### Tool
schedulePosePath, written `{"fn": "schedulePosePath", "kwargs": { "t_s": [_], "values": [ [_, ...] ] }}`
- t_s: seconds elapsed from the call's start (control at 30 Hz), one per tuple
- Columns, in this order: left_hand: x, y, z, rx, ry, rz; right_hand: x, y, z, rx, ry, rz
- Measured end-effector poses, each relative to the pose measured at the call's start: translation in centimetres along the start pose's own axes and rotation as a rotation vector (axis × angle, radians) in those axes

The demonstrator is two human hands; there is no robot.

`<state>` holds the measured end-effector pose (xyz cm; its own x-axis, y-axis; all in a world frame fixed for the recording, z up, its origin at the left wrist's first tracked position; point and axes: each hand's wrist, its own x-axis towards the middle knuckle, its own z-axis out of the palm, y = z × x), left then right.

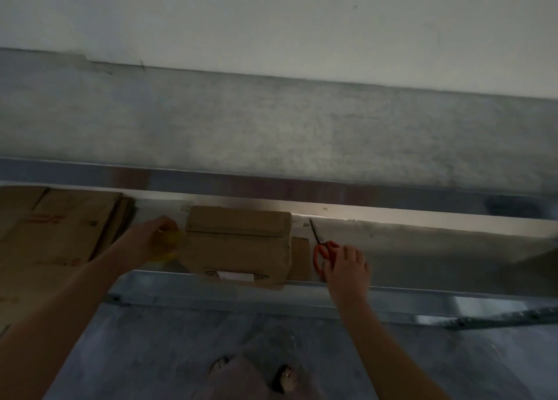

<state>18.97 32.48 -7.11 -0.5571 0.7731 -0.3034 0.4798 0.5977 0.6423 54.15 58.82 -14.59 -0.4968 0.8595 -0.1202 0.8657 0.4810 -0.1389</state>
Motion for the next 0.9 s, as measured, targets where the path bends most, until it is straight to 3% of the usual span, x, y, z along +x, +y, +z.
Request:
{"fn": "schedulePosePath", "kwargs": {
  "t_s": [0.23, 0.43, 0.57, 0.73, 0.9],
  "values": [
    [0.4, -0.4, -1.1, 0.06, -0.068, 0.043, 0.9, -0.3, -1.4, -0.068, -0.061, 0.112],
    [0.7, -0.6, -2.3, 0.132, -0.184, 0.135, -5.0, -2.4, -4.3, 0.052, -0.015, 0.281],
    [0.4, -1.2, -2.8, 0.121, -0.257, 0.21, -11.8, -6.9, -6.6, 0.138, 0.186, 0.343],
    [-0.3, -2.1, -3.3, 0.041, -0.246, 0.245, -19.7, -16.5, -7.9, 0.227, 0.484, 0.243],
    [-0.6, -2.1, -3.6, -0.001, -0.239, 0.292, -23.1, -25.6, -5.6, 0.411, 0.234, 0.188]
  ]
}}
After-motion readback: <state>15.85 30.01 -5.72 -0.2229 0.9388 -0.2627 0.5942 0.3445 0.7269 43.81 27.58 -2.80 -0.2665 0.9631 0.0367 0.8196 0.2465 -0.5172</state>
